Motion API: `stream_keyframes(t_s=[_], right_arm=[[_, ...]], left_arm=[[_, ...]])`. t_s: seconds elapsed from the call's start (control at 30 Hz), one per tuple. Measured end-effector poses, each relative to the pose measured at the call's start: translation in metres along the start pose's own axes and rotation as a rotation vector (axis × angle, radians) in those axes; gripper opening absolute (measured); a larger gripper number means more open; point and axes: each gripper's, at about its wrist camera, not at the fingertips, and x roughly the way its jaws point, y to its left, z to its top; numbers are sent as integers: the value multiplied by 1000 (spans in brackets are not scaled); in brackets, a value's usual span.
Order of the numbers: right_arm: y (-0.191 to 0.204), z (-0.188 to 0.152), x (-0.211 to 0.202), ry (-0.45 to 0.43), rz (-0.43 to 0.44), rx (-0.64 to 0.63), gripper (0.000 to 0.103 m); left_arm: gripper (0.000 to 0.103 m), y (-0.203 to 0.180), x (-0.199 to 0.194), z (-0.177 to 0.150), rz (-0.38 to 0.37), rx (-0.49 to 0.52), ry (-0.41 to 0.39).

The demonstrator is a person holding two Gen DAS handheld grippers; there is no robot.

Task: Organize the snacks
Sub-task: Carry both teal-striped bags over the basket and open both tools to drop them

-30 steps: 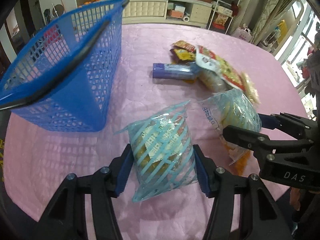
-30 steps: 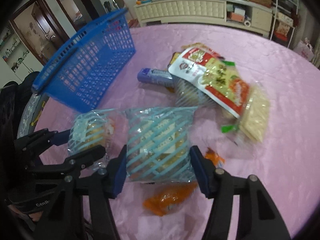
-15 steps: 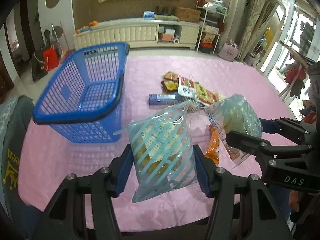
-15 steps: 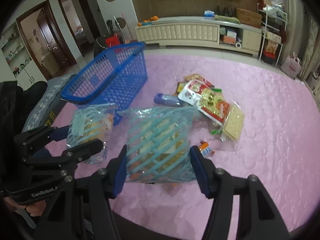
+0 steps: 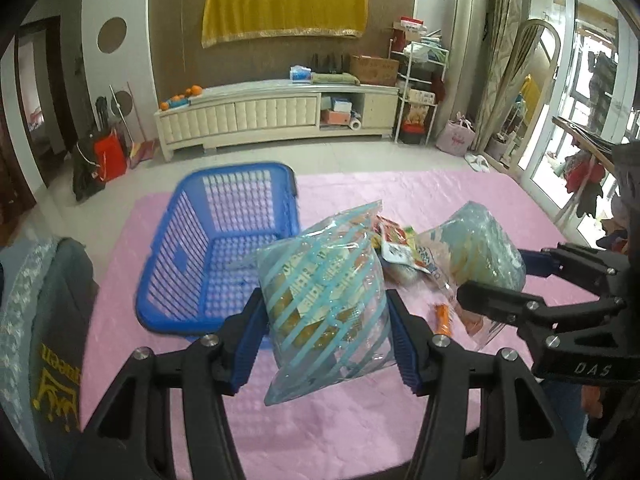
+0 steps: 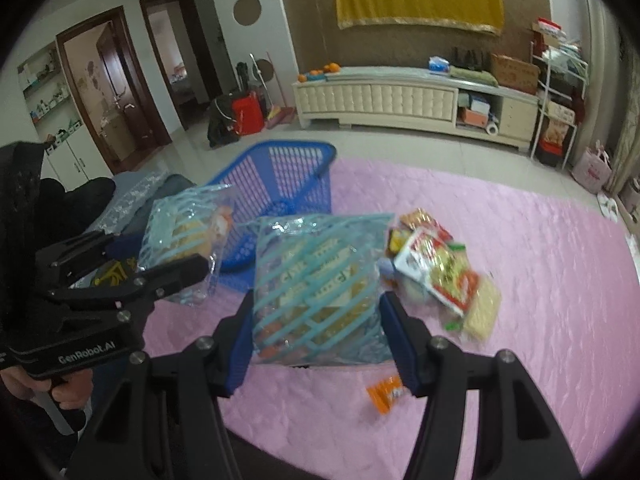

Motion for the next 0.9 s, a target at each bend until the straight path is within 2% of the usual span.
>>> stream_keyframes(t_s=[0.2, 0.53, 0.63, 0.9], right_arm=[[14, 42, 16, -20, 20, -52, 64], [31, 98, 73, 9, 70, -96, 64], [34, 109, 91, 25, 74, -95, 64], [41, 124, 148, 112, 49, -102, 64]], left_arm=[[55, 30, 5, 27, -18, -31, -9], [55, 84, 32, 69, 54, -48, -9], [55, 94, 46, 73, 62, -59, 15], [55, 127, 89, 85, 23, -79, 89]])
